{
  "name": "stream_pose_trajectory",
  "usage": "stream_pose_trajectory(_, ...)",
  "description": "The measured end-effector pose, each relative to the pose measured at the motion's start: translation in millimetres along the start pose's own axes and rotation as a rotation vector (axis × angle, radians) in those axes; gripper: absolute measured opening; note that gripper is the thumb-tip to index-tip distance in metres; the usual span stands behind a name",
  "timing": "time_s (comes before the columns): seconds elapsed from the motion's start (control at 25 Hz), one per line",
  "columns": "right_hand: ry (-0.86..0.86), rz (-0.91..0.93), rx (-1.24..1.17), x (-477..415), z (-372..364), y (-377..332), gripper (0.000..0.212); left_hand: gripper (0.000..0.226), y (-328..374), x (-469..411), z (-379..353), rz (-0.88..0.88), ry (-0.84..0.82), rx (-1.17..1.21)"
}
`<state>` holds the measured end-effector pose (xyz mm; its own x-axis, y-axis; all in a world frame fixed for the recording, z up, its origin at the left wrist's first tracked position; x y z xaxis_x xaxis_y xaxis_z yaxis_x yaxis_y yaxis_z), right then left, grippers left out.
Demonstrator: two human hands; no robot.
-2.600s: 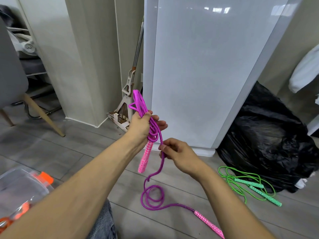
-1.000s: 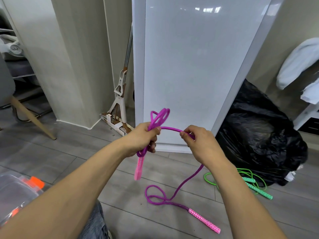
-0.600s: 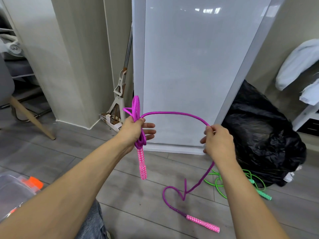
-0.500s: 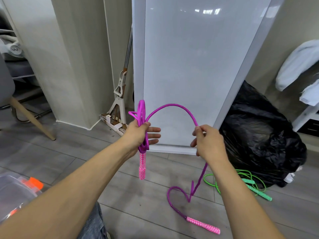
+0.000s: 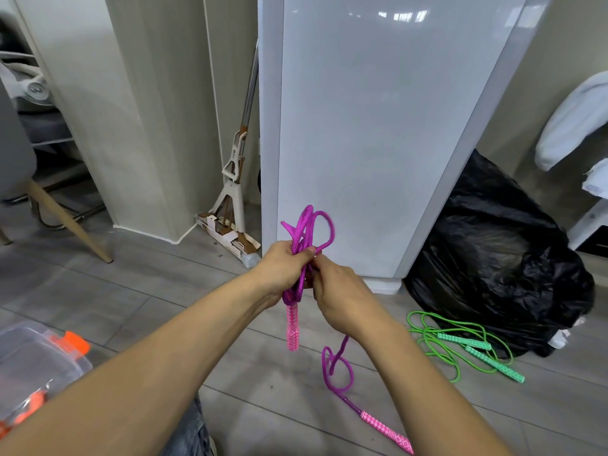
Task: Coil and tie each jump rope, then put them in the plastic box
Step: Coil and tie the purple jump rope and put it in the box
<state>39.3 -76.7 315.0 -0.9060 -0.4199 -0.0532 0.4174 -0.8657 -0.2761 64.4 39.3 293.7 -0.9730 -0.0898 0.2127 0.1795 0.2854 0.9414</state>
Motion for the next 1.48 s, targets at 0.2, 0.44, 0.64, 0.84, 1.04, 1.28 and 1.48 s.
stream_pose_trajectory(0.2, 0.005, -0.023, -0.135, -4.2, 1.9, 6.4, 0.025, 0.011, 12.7, -0.5, 3.9, -0.038, 0.054, 0.123)
stream_pose_trajectory(0.44, -0.340, -0.050, -0.312, 0.6, -3.2, 28.9, 0.030, 0.007, 28.4, -20.4, 34.7, -0.116, 0.206, 0.394)
stream_pose_trajectory(0.64, -0.333, -0.176, -0.151, 0.7, 2.3, 65.2, 0.024, 0.016, 30.5, -27.5, 49.1, -0.202, 0.237, 0.125)
stream_pose_trajectory(0.84, 0.105, -0.255, 0.102, 1.1, 40.0, 85.4, 0.021, 0.013, 42.8, -21.6, 52.2, -0.287, 0.255, -0.337)
stream_pose_trajectory(1.04, 0.215, -0.128, -0.106, 1.6, 45.5, 66.6, 0.017, 0.014, 36.2, -1.4, 27.1, -0.243, -0.055, -0.370)
stream_pose_trajectory(1.28, 0.279, -0.082, -0.235, -2.6, 41.3, 46.3, 0.019, 0.017, 23.8, 12.4, -2.5, -0.205, -0.192, -0.322)
stream_pose_trajectory(1.48, 0.261, -0.080, -0.355, -1.7, 42.9, 43.2, 0.019, 0.010, 18.3, 16.4, -10.7, -0.241, -0.278, -0.358)
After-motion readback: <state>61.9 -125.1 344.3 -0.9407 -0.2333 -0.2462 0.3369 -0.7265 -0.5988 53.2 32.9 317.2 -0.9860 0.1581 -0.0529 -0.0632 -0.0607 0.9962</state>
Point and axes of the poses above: each hand's wrist, its own x-axis away from the middle knuckle, its own z-axis out of the back of the hand, y = z × x, the point moved 4 cm from there along -x, towards the middle knuckle, and after that the axes turned 13 degrees about x, right-handed, at the moved point
